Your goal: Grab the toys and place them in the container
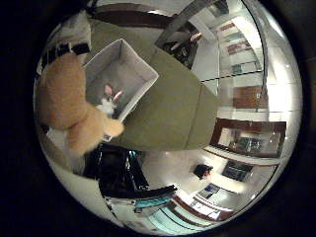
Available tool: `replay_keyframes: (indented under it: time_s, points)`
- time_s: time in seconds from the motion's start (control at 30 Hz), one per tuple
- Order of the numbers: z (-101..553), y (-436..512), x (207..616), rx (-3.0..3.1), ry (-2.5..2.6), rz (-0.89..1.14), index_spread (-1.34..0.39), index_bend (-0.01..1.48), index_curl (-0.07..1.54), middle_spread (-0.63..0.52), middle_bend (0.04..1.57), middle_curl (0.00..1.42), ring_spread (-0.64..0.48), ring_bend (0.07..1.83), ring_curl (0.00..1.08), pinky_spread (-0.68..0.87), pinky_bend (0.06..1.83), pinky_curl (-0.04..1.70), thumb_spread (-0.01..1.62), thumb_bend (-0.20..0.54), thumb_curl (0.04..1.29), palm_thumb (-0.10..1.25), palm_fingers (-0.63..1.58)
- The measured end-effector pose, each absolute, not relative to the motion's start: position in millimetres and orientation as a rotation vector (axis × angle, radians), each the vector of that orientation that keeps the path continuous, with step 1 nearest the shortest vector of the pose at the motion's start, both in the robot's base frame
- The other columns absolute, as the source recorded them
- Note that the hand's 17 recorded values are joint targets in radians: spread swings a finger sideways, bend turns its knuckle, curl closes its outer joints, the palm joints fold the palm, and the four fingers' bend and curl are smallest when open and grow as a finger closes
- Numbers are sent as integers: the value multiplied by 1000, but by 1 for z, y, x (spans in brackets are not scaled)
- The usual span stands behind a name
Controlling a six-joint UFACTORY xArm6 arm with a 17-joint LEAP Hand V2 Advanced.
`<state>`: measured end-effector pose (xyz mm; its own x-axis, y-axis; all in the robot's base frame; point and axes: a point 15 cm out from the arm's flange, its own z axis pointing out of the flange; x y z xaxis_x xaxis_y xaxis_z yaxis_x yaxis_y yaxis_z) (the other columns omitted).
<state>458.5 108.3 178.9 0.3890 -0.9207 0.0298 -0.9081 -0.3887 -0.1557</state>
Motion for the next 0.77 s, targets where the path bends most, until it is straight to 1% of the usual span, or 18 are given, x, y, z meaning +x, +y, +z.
replay_keyframes:
  time_s: [0.03, 0.1, 0.17, 0.23, 0.33, 0.4, 0.47, 0.77]
  points:
    - [177, 108, 457, -2526, 1660, -169, -431, 556, 774, -241, 984, 665, -255, 1039, 593, -251, 976, 619, 1105, -25, 504, 693, 255]
    - [175, 107, 455, -2538, 1647, -168, -432, 513, 711, -218, 883, 624, -218, 952, 547, -106, 948, 594, 1110, -26, 475, 675, 136]
    - [175, 107, 456, -2538, 1639, -174, -431, 466, 655, -201, 827, 596, -178, 901, 517, 18, 925, 571, 1115, -24, 454, 667, 100]
    - [175, 107, 456, -2537, 1638, -175, -425, 413, 588, -162, 720, 546, -117, 829, 479, 163, 917, 541, 1110, -24, 433, 659, 60]
    - [177, 107, 457, -2539, 1632, -176, -417, 395, 528, -102, 565, 469, -22, 705, 414, 279, 890, 495, 1114, -23, 415, 647, 26]
    - [176, 105, 456, -2540, 1631, -170, -410, 368, 490, -73, 499, 431, 19, 654, 377, 325, 862, 459, 1114, -23, 404, 644, 59]
    - [176, 104, 455, -2547, 1627, -160, -407, 341, 464, -64, 464, 411, 45, 626, 357, 349, 830, 427, 1111, -24, 397, 635, 89]
    - [179, 85, 458, -2533, 1648, -169, -403, 251, 405, -43, 351, 363, 67, 514, 283, 400, 739, 292, 1107, -22, 380, 628, 216]
